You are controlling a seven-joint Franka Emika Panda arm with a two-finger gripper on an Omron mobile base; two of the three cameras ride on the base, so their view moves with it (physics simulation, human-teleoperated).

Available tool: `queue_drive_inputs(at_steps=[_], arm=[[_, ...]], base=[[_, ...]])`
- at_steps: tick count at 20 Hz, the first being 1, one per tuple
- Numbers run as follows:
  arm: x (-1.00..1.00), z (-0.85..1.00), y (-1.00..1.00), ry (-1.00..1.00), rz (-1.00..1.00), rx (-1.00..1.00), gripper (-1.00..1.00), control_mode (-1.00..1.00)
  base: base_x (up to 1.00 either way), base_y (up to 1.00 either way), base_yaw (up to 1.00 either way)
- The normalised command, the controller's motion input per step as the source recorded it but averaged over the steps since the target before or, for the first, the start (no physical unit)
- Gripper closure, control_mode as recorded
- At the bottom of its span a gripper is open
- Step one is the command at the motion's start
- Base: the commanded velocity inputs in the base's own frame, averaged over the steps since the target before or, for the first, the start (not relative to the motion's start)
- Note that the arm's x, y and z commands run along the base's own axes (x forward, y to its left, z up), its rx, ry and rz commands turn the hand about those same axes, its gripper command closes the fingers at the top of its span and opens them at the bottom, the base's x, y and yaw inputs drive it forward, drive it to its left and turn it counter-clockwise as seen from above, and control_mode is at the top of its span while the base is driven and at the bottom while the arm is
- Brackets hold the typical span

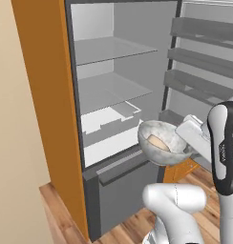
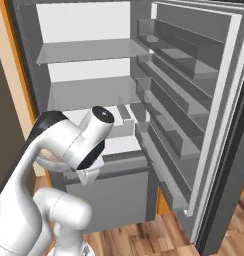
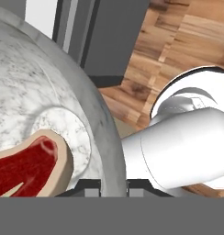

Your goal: Place one of the steaks on the plate and the other in the bowl. Then place the bowl in the fridge.

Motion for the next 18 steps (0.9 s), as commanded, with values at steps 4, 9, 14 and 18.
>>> queue_drive_inputs(at_steps=[4, 9, 14, 18], arm=[[0.0, 0.0, 0.0, 0.0, 0.0, 0.0, 1.0, 1.0], [0.0, 0.0, 0.0, 0.0, 0.0, 0.0, 1.0, 1.0], [0.0, 0.0, 0.0, 0.0, 0.0, 0.0, 1.0, 1.0], [0.03, 0.02, -0.2, 0.0, -0.01, 0.0, 1.0, -1.0]], base=[[0.43, 0.0, 0.0], [0.57, 0.0, 0.0], [0.5, -0.07, 0.0], [0.07, -0.04, 0.0]])
